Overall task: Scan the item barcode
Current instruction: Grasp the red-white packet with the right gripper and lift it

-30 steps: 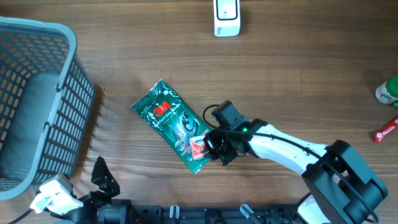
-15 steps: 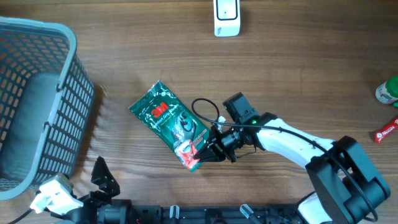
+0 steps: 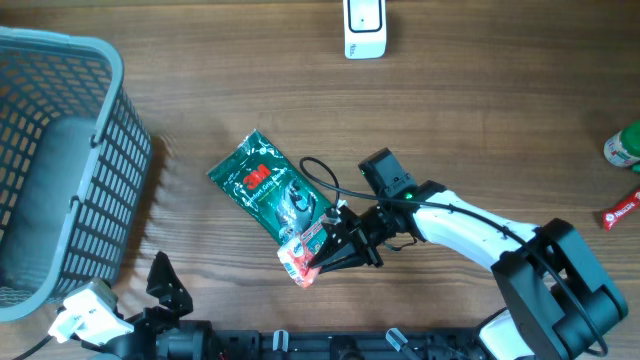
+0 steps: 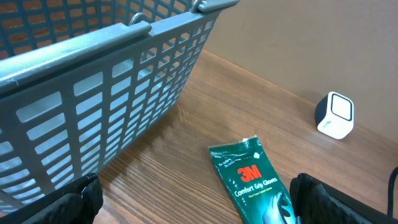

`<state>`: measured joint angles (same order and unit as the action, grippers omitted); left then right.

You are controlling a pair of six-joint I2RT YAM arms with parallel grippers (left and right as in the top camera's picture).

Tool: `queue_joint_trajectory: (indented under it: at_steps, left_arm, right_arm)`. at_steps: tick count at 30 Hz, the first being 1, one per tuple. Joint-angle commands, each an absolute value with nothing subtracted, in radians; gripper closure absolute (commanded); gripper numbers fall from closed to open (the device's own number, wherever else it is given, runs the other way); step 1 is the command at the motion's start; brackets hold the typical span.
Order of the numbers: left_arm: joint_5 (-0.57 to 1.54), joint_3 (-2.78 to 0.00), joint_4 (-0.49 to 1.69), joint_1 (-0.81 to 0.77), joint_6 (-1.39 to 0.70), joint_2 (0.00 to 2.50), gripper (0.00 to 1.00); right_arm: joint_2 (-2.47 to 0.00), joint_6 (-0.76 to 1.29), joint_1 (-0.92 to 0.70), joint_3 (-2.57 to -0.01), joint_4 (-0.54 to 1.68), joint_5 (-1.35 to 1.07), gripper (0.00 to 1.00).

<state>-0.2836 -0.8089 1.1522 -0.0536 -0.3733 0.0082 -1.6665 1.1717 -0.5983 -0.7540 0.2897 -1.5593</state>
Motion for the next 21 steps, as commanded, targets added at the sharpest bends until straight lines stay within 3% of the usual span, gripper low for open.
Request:
queue_joint_trajectory:
  at_steps: [1, 8, 21]
  left_arm:
    - [-0.289, -0.810, 1.149, -0.058, -0.378, 0.005, 0.00]
    - [-0.289, -0.810, 1.149, -0.058, -0.378, 0.005, 0.00]
    - [-0.289, -0.810, 1.149, -0.058, -0.378, 0.005, 0.00]
  right_arm:
    - [-1.671, 1.265, -0.593, -0.745, 0.285, -1.623, 0.96]
    - [-1.671, 1.327, -0.593, -0.745, 0.284, -1.623, 0.96]
    - [-1.671, 1.261, -0.593, -0.745, 0.285, -1.624, 0.96]
